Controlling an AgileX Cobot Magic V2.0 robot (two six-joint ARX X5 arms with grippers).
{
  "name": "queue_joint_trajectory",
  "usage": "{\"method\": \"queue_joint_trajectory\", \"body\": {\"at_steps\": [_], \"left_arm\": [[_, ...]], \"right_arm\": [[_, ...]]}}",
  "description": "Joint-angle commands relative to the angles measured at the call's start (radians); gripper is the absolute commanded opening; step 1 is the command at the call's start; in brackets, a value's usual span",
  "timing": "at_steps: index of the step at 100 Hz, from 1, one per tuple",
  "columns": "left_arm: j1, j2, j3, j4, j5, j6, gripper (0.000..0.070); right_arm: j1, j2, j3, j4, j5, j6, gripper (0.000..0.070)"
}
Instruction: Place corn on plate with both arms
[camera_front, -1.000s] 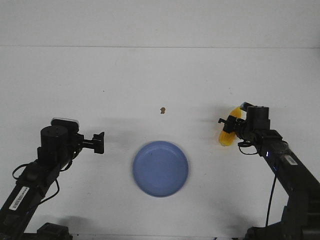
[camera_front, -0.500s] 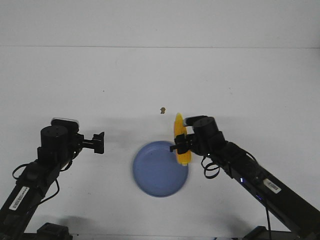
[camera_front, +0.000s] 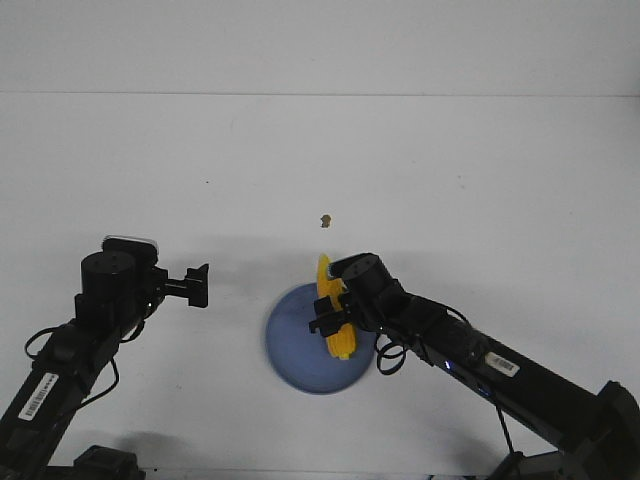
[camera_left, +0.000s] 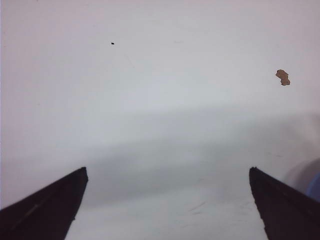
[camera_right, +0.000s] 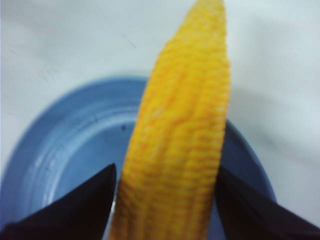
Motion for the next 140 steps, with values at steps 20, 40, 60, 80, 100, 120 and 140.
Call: {"method": "queue_joint_trajectory", "body": {"at_steps": [20,40,60,80,100,120,140], "left_arm": [[-0.001,0.005,0.015,0.035,-0.001,-0.004,0.0659],[0.002,-0.011,0.015,0.053,-0.002,-0.006,0.066],[0.023,-0.059,0.015,0.087,-0.002,-0.002,0.066],[0.066,-0.125,0.014,0.084,-0.002,0.025,0.0659],[0.109,-0.188,-0.021,0.074,-0.002,0.033,0.0658],[0.114,-0.264,-0.124,0.085,-0.001,0.032,0.065],[0.113,-0.359,-0.217,0.084,-0.001,0.025,0.0308]], "right_arm": [[-0.056,-0.044,0.012,0.01,0.0,-0.048,0.0432],[-0.147,-0.189,0.012,-0.043,0.054,-0.153,0.0432],[-0.288,-0.416,0.008,-0.11,0.256,-0.288,0.0432],[-0.477,-0.655,-0.043,-0.124,0.285,-0.314,0.0431],[-0.581,-0.913,-0.225,-0.124,0.246,-0.336,0.0431],[-0.583,-1.15,-0.388,-0.121,0.235,-0.315,0.0429],[-0.584,-1.256,-0.405,-0.108,0.238,-0.32,0.042]]}}
